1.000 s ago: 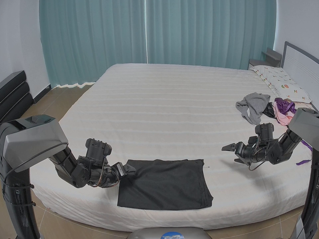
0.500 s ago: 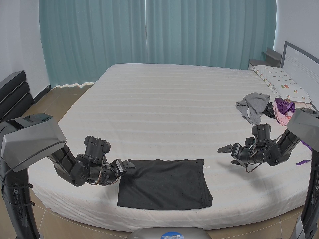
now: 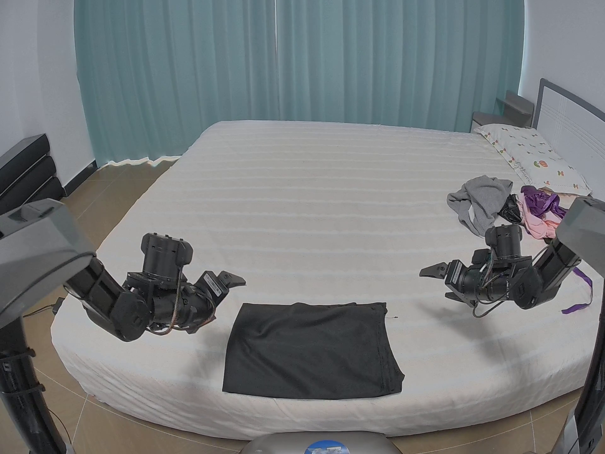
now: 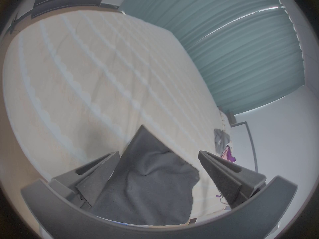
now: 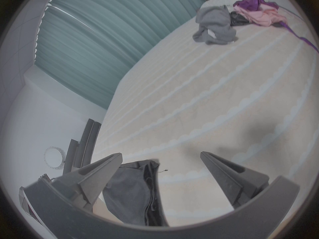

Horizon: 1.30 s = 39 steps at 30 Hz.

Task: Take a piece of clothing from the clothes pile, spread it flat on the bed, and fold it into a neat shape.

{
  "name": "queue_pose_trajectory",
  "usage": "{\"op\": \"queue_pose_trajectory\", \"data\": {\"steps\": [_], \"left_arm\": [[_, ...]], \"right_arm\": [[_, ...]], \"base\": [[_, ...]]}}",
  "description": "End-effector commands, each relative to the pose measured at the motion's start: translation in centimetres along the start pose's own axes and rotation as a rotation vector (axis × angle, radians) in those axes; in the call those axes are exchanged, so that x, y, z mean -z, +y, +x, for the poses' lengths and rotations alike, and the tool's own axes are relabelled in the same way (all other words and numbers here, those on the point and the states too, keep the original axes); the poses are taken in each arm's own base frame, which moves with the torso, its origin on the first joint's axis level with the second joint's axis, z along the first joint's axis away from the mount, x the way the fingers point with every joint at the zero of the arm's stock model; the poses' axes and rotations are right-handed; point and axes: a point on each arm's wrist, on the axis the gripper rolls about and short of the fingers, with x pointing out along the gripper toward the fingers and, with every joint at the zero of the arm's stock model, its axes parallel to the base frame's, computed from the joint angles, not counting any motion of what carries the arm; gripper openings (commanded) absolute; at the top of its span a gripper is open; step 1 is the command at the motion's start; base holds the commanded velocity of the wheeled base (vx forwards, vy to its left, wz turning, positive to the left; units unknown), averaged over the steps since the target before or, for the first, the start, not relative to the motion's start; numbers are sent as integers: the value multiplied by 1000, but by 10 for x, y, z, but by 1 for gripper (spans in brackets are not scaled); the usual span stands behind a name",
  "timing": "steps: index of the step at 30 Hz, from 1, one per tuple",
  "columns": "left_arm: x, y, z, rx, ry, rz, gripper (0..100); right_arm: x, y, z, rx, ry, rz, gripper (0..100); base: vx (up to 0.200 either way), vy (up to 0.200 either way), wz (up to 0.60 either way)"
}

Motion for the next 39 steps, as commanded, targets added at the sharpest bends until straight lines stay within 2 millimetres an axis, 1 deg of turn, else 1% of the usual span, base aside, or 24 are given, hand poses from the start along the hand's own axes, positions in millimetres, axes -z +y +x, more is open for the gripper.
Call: {"op": "queue_pose_trajectory", "data": {"steps": [1, 2, 4, 7, 8, 9, 10, 12, 13, 16, 17, 18, 19, 20, 22, 23, 24, 25, 28, 30, 31, 32, 35, 39], "left_arm": [[-18, -37, -82, 158, -163, 21, 100], [-18, -39, -90, 167, -177, 29, 100], [-15, -46, -131, 210, -233, 79, 100], [-7, -46, -177, 264, -295, 150, 100], [-7, -46, -179, 268, -301, 155, 100], [0, -42, -205, 275, -364, 220, 100], [4, -38, -217, 264, -401, 253, 100], [6, -36, -223, 258, -417, 269, 100], [18, -23, -246, 202, -493, 352, 100], [30, -8, -267, 144, -577, 397, 100], [30, -8, -267, 144, -577, 397, 100], [37, 1, -281, 121, -628, 407, 100], [38, 2, -283, 119, -635, 406, 100], [43, 8, -293, 90, -668, 415, 100], [48, 14, -304, 77, -698, 412, 100], [53, 20, -313, 79, -713, 409, 100], [53, 20, -313, 79, -713, 409, 100], [62, 30, -328, 77, -738, 416, 100], [71, 43, -343, 17, -794, 463, 100], [82, 57, -357, -15, -848, 494, 100], [83, 58, -358, -15, -851, 494, 100], [91, 68, -366, -33, -879, 513, 100], [108, 87, -375, -121, -912, 574, 100], [128, 104, -384, -168, -978, 616, 100]], "right_arm": [[1, 34, -79, -47, -109, -48, 100], [3, 37, -88, -50, -125, -54, 100], [9, 52, -132, -77, -208, -86, 100], [18, 67, -186, -121, -330, -145, 100], [19, 67, -188, -123, -336, -149, 100], [30, 71, -217, -141, -400, -198, 100], [37, 72, -232, -148, -432, -229, 100], [39, 72, -238, -148, -448, -243, 100], [58, 67, -262, -134, -500, -312, 100], [79, 57, -282, -113, -557, -384, 100], [79, 57, -282, -113, -557, -384, 100], [94, 51, -294, -109, -598, -434, 100], [96, 50, -296, -109, -605, -441, 100], [110, 43, -301, -99, -622, -483, 100], [126, 33, -303, -76, -625, -539, 100], [138, 24, -304, -54, -629, -586, 100], [138, 24, -304, -54, -629, -586, 100], [150, 17, -308, -34, -661, -644, 100], [158, 16, -315, -35, -700, -668, 100], [169, 12, -321, -23, -705, -671, 100], [169, 11, -322, -22, -705, -673, 100], [180, 7, -326, -10, -705, -674, 100], [197, 2, -337, 4, -691, -705, 100], [217, -3, -353, 2, -688, -735, 100]], "base": [[0, 0, 0], [0, 0, 0], [0, 0, 0], [0, 0, 0], [0, 0, 0], [0, 0, 0], [0, 0, 0], [0, 0, 0], [0, 0, 0], [0, 0, 0], [0, 0, 0], [0, 0, 0], [0, 0, 0], [0, 0, 0], [0, 0, 0], [0, 0, 0], [0, 0, 0], [0, 0, 0], [0, 0, 0], [0, 0, 0], [0, 0, 0], [0, 0, 0], [0, 0, 0], [0, 0, 0]]}}
